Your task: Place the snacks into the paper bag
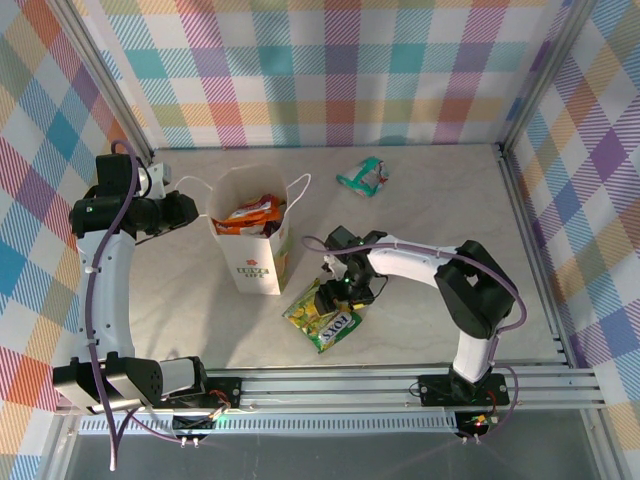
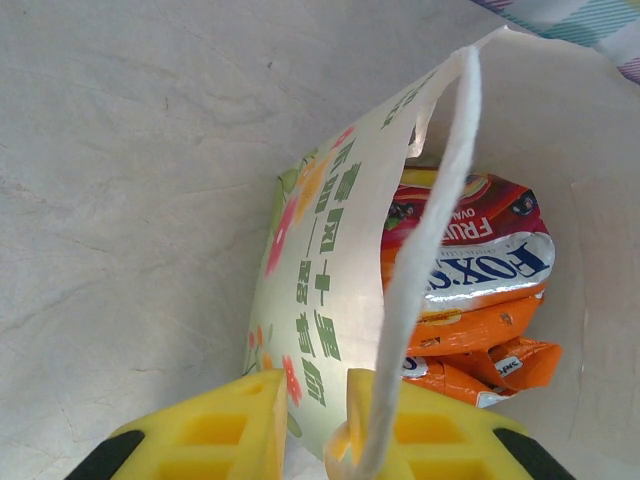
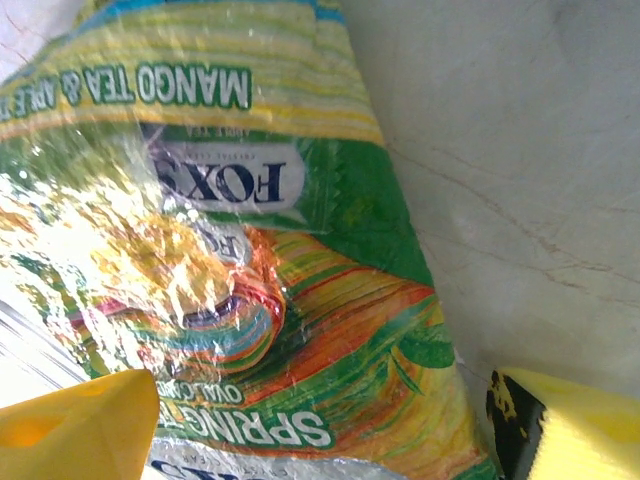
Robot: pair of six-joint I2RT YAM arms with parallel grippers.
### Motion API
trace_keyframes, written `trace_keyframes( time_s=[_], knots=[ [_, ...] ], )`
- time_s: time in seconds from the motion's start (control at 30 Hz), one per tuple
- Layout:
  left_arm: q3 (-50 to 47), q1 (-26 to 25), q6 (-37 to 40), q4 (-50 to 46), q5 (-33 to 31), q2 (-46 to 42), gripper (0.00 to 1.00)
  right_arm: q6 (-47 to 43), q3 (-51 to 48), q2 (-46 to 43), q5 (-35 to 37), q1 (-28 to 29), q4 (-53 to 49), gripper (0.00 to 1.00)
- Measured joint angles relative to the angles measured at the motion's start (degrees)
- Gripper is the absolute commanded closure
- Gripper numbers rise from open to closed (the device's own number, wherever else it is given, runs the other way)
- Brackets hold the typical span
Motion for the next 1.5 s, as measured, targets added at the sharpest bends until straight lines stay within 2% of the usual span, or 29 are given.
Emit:
trace_keyframes(
  time_s=[0.2, 0.27, 0.57, 0.73, 0.9, 1.07, 1.2, 1.5],
  knots=[
    [0.0, 0.0, 0.02, -0.46, 0.0, 0.0, 0.76, -0.42, 2.56, 2.78, 3.41, 1.6, -3.3, 0.18],
    [0.0, 0.0, 0.17, -0.85, -0.02, 0.0, 0.76, -0.44, 3.19, 3.19, 4.2, 1.88, -3.93, 0.22],
    [0.02, 0.0, 0.42, -1.29, -0.22, 0.0, 0.76, -1.4, 4.0, 3.74, 4.85, 2.08, -4.72, 0.58],
    [0.17, 0.0, 0.42, -1.31, -0.22, 0.0, 0.76, -1.68, 4.48, 3.74, 5.49, 2.08, -5.44, 0.65],
    [0.42, 0.0, 0.44, -1.33, -0.22, 0.0, 0.76, -1.73, 5.84, 3.72, 7.37, 2.45, -6.71, 0.79],
    [0.42, 0.0, 0.44, -1.33, -0.22, -0.02, 0.76, -1.9, 7.21, 3.72, 10.23, 2.45, -7.98, 0.82],
    [0.42, 0.0, 0.46, -1.33, -0.2, -0.02, 0.76, -1.92, 8.57, 3.69, 12.28, 2.45, -9.03, 0.89],
    [0.42, 0.0, 0.46, -1.33, -0.2, -0.02, 0.76, -2.05, 11.23, 1.18, 17.11, 2.45, -12.35, 0.91]
  ],
)
